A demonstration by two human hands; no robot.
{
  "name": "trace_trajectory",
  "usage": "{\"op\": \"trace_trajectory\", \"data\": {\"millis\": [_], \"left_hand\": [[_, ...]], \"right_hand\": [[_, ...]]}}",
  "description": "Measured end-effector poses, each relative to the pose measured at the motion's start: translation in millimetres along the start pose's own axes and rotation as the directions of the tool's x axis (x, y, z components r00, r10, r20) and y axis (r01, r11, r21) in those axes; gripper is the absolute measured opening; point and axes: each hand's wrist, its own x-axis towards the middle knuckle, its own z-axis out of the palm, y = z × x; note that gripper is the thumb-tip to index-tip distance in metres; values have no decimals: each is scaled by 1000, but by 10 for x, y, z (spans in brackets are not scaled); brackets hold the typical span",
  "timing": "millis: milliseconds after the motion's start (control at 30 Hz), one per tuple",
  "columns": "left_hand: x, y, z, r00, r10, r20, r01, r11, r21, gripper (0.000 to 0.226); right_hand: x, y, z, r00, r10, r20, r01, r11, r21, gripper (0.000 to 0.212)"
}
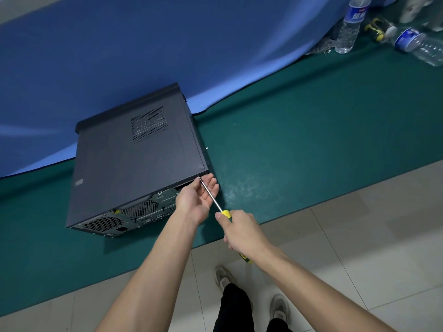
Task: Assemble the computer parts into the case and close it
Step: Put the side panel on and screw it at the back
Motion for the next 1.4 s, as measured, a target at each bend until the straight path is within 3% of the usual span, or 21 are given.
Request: {"op": "trace_trajectory", "data": {"millis": [567,900,1067,1133,1233,1333,1400], "left_hand": [[-45,63,59,996,73,-55,-58,972,229,31],[-51,93,23,999,44,-29,-36,970,241,31],[-59,88,31,999,41,-12,-37,973,230,30],[-68,107,34,1000,25,-4,-23,971,239,30],[-100,144,14,1000,-11,20,5,955,295,31],[-166,187,-51,996,-68,56,34,884,467,34],[-200,210,-86,996,-67,64,18,814,581,32]], "right_hand": [[-67,-105,230,998,-6,-68,9,999,40,46],[-95,-204,221,997,-10,-80,9,1000,-16,42],[-79,-246,212,997,71,-1,-70,989,131,45],[-60,-284,216,983,134,127,-173,912,372,43],[-83,-297,221,937,108,331,-321,637,701,43],[-102,-231,205,885,47,464,-442,403,802,48],[-91,-183,192,862,22,507,-479,365,798,53]]}}
